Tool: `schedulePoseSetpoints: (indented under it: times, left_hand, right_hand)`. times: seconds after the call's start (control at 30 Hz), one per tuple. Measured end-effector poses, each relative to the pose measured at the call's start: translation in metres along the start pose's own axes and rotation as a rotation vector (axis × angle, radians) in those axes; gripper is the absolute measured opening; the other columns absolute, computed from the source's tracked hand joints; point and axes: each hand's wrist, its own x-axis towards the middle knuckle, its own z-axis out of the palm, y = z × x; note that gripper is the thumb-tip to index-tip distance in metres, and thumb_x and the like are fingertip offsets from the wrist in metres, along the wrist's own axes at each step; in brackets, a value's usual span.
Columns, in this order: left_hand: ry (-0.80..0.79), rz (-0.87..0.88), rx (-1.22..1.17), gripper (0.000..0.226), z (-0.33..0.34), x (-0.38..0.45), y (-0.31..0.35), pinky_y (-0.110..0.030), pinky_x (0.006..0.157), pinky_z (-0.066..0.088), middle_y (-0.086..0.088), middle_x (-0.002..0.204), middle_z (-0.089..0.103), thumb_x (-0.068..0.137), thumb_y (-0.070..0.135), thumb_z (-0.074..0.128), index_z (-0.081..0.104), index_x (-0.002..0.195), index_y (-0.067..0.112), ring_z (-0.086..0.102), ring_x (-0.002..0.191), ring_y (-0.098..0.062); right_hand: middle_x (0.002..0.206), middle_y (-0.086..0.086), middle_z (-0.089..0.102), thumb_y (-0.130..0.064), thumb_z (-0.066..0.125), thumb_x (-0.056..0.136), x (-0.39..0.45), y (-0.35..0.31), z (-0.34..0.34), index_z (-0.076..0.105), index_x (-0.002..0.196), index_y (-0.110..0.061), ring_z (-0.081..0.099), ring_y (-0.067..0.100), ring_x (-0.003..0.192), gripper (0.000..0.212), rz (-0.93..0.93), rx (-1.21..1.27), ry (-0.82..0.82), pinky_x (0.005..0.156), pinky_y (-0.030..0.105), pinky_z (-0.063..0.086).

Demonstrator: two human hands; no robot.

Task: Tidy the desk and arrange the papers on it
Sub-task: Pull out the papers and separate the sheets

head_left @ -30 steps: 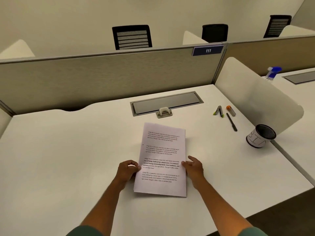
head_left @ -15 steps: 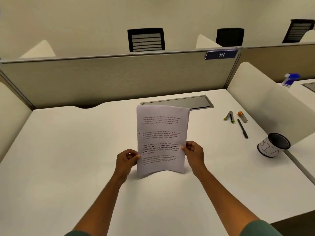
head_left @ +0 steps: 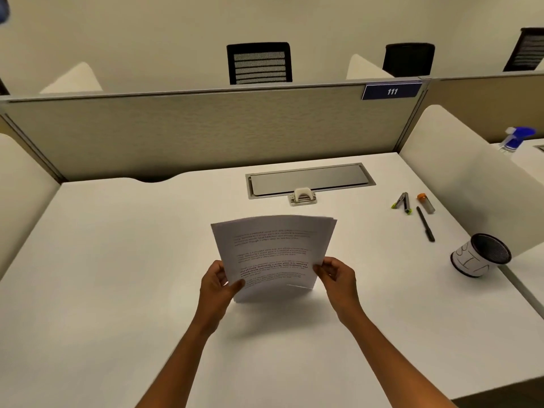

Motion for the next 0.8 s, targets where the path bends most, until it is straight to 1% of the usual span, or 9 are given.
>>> schedulePoseSetpoints:
  times: [0.07, 0.1, 0.2, 0.33, 0.43, 0.57, 0.67, 0.73, 0.8]
  left_hand:
    - [-0.015, 0.016, 0.001, 0.047, 0.005, -0.002, 0.007, -0.03, 0.083, 0.057, -0.011, 0.115, 0.069, 0.075, 0.006, 0.079, 0.054, 0.115, 0.008, 0.066, 0.106, -0.023]
    - [-0.009, 0.029, 0.019, 0.048, 0.009, -0.003, 0.011, -0.028, 0.083, 0.057, -0.008, 0.116, 0.068, 0.077, 0.007, 0.079, 0.054, 0.118, 0.011, 0.066, 0.107, -0.021]
    - [0.037, 0.088, 0.078, 0.037, 0.022, -0.004, 0.022, -0.023, 0.08, 0.055, 0.001, 0.112, 0.069, 0.084, 0.014, 0.073, 0.058, 0.118, 0.016, 0.066, 0.103, -0.013]
    - [0.068, 0.087, 0.119, 0.023, 0.03, -0.003, 0.022, -0.029, 0.08, 0.057, 0.004, 0.106, 0.071, 0.09, 0.026, 0.067, 0.064, 0.112, 0.021, 0.067, 0.099, -0.014]
    - [0.089, 0.073, 0.171, 0.028, 0.036, -0.001, 0.022, -0.033, 0.079, 0.059, 0.005, 0.104, 0.071, 0.088, 0.038, 0.059, 0.066, 0.11, 0.023, 0.067, 0.097, -0.015]
    - [0.127, 0.091, 0.171, 0.025, 0.043, -0.001, 0.026, -0.029, 0.071, 0.059, 0.007, 0.099, 0.071, 0.091, 0.038, 0.059, 0.066, 0.109, 0.022, 0.068, 0.092, -0.015]
    - [0.151, 0.111, 0.146, 0.019, 0.043, -0.002, 0.029, -0.027, 0.073, 0.058, 0.007, 0.098, 0.071, 0.092, 0.029, 0.058, 0.065, 0.107, 0.019, 0.068, 0.093, -0.015]
    - [0.159, 0.11, 0.147, 0.017, 0.043, -0.001, 0.029, -0.026, 0.074, 0.058, 0.007, 0.099, 0.071, 0.092, 0.025, 0.061, 0.064, 0.108, 0.021, 0.067, 0.095, -0.016]
    - [0.176, 0.09, 0.147, 0.028, 0.045, -0.002, 0.031, -0.026, 0.078, 0.058, 0.008, 0.104, 0.069, 0.089, 0.023, 0.066, 0.061, 0.116, 0.022, 0.066, 0.099, -0.014]
  right_hand:
    - [0.098, -0.008, 0.074, -0.005, 0.065, 0.088, -0.001, -0.002, -0.001, 0.069, 0.098, -0.022, 0.069, 0.011, 0.091, 0.02, -0.027, -0.043, -0.033, 0.077, 0.021, 0.055]
    - [0.099, -0.009, 0.073, -0.004, 0.064, 0.089, -0.001, -0.003, -0.001, 0.068, 0.099, -0.023, 0.068, 0.011, 0.093, 0.023, -0.047, -0.063, -0.049, 0.076, 0.021, 0.055]
    - [0.104, -0.009, 0.072, -0.01, 0.063, 0.091, -0.001, -0.006, -0.001, 0.066, 0.107, -0.023, 0.067, 0.012, 0.096, 0.021, -0.108, -0.097, -0.075, 0.08, 0.024, 0.054]
    - [0.11, -0.007, 0.068, -0.014, 0.059, 0.094, -0.002, -0.007, 0.003, 0.062, 0.116, -0.021, 0.063, 0.012, 0.098, 0.023, -0.131, -0.175, -0.034, 0.072, 0.011, 0.05]
    - [0.107, -0.002, 0.065, -0.01, 0.057, 0.095, -0.002, -0.012, 0.006, 0.061, 0.11, -0.019, 0.061, 0.011, 0.093, 0.019, -0.154, -0.201, -0.021, 0.068, 0.007, 0.048]
    - [0.099, 0.0, 0.066, -0.008, 0.054, 0.096, -0.004, -0.021, 0.008, 0.058, 0.095, -0.026, 0.061, 0.007, 0.089, 0.019, -0.248, -0.219, -0.019, 0.063, 0.007, 0.046]
    - [0.094, 0.0, 0.066, -0.007, 0.054, 0.096, -0.003, -0.024, 0.006, 0.056, 0.088, -0.032, 0.062, 0.008, 0.085, 0.026, -0.269, -0.219, -0.006, 0.062, 0.008, 0.046]
    - [0.096, -0.003, 0.066, -0.008, 0.055, 0.096, -0.001, -0.023, 0.005, 0.058, 0.092, -0.031, 0.062, 0.009, 0.087, 0.023, -0.256, -0.209, -0.004, 0.064, 0.009, 0.047]
    - [0.1, -0.007, 0.066, -0.01, 0.056, 0.095, -0.001, -0.02, 0.004, 0.059, 0.103, -0.027, 0.063, 0.008, 0.092, 0.019, -0.21, -0.188, -0.015, 0.068, 0.008, 0.05]
